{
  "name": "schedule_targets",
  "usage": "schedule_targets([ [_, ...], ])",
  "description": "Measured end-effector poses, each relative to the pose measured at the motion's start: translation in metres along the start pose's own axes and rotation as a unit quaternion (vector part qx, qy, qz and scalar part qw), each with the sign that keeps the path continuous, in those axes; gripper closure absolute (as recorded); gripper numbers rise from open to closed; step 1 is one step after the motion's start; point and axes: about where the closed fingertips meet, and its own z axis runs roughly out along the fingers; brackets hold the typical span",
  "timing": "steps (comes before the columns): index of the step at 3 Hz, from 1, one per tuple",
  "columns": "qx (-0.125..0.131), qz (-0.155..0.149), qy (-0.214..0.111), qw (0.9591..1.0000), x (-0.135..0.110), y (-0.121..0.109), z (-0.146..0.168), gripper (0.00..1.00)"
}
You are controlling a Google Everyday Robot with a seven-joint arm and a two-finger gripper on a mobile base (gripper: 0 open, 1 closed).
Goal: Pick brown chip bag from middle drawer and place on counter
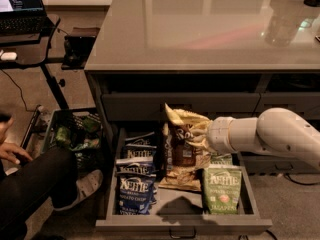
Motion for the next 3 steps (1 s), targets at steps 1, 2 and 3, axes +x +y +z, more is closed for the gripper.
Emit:
schedule_targets([
  [1, 0.006, -0.023, -0.008, 0.9997, -0.022, -0.015, -0.01, 1.0],
  [2, 0.027, -0.074, -0.016, 0.9968, -0.07, -0.052, -0.042, 1.0],
  [3, 0.06, -0.124, -0.013, 0.9904, -0.126, -0.093, -0.082, 1.0],
])
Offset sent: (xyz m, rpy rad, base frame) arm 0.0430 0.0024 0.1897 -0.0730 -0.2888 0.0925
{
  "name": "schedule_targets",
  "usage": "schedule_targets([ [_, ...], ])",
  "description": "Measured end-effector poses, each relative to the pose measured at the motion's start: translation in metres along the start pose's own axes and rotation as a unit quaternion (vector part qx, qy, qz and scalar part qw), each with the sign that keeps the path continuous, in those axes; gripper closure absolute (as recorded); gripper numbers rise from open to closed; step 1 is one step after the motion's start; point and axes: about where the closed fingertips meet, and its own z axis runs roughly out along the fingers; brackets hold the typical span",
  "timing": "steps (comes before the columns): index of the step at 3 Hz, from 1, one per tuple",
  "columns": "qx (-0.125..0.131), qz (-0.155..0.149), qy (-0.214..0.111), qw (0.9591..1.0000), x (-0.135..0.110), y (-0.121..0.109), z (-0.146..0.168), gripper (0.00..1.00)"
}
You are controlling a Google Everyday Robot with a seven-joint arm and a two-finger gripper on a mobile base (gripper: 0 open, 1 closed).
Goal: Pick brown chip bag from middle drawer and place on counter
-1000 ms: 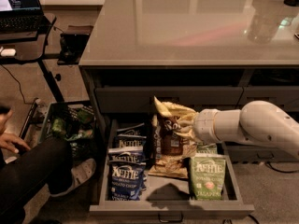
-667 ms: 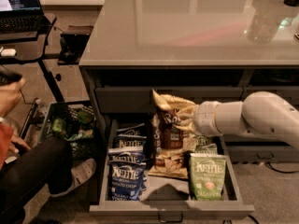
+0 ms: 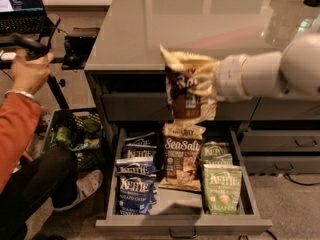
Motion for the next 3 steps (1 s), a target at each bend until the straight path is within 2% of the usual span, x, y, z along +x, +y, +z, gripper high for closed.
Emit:
schedule_targets([
  [1, 0.028, -0.039, 0.006, 0.9988, -0.032, -0.056, -0.029, 1.0],
  [2, 0.05, -0.068, 0.011, 0.9964, -0.052, -0.105, -0.048, 1.0],
  [3, 0.05, -0.068, 0.011, 0.9964, -0.052, -0.105, -0.048, 1.0],
])
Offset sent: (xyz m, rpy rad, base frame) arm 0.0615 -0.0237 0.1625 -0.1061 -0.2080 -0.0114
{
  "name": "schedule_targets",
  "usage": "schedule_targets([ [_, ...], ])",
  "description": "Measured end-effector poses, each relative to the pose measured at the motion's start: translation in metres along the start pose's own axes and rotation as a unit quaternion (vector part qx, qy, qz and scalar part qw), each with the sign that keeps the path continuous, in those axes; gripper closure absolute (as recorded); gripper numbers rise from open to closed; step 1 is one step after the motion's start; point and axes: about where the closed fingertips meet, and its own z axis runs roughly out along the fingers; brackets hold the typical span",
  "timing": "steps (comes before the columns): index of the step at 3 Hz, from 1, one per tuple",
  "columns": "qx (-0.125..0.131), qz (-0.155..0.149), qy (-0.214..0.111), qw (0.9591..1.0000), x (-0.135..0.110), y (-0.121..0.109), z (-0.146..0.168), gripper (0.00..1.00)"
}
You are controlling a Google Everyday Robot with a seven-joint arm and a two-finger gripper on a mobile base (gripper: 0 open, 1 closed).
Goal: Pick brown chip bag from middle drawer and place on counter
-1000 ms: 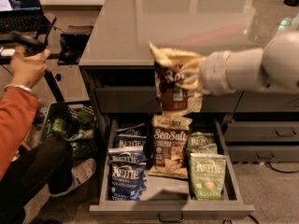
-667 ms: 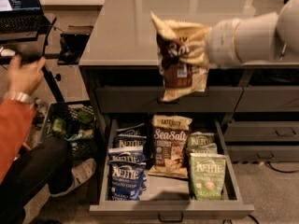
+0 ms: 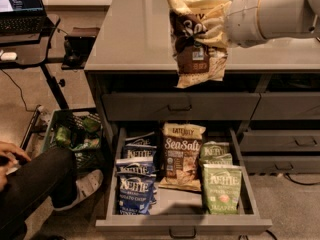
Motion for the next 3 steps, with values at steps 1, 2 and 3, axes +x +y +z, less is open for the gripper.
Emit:
schedule_targets([
  [1, 0.005, -0.015, 0.001, 0.9999, 0.003, -0.001, 0.005, 1.0],
  [2, -0.005, -0.012, 0.022, 0.9997, 0.029, 0.01, 0.002, 1.0],
  [3, -0.031, -0.007, 0.03, 0.9991, 0.047, 0.022, -0.001, 1.0],
])
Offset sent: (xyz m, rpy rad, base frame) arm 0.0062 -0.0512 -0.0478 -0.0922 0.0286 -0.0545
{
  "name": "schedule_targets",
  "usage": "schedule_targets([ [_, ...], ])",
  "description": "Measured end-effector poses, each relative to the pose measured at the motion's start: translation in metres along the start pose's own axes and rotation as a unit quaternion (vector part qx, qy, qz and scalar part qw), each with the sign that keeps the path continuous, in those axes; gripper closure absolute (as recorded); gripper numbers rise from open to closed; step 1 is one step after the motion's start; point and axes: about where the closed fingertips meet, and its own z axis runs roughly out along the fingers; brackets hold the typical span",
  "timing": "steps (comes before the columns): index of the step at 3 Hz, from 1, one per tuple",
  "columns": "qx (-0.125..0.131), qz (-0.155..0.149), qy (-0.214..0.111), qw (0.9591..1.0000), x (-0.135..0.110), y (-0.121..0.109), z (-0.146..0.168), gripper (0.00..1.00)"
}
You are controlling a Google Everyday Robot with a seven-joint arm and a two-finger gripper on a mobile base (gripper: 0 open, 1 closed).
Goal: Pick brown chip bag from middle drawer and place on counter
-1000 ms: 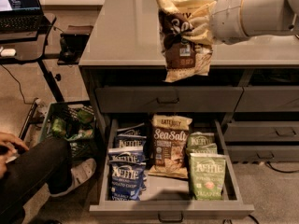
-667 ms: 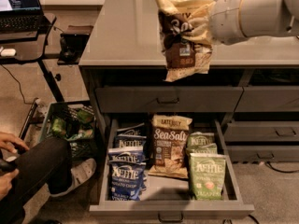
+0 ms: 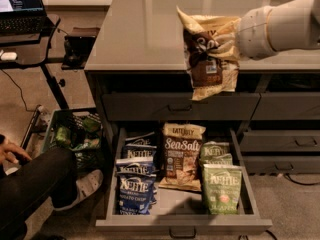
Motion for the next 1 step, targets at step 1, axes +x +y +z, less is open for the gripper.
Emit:
schedule_targets([
  [1, -0.003, 0.0, 0.0, 1.0, -0.0003, 0.0016, 0.0003, 1.0],
])
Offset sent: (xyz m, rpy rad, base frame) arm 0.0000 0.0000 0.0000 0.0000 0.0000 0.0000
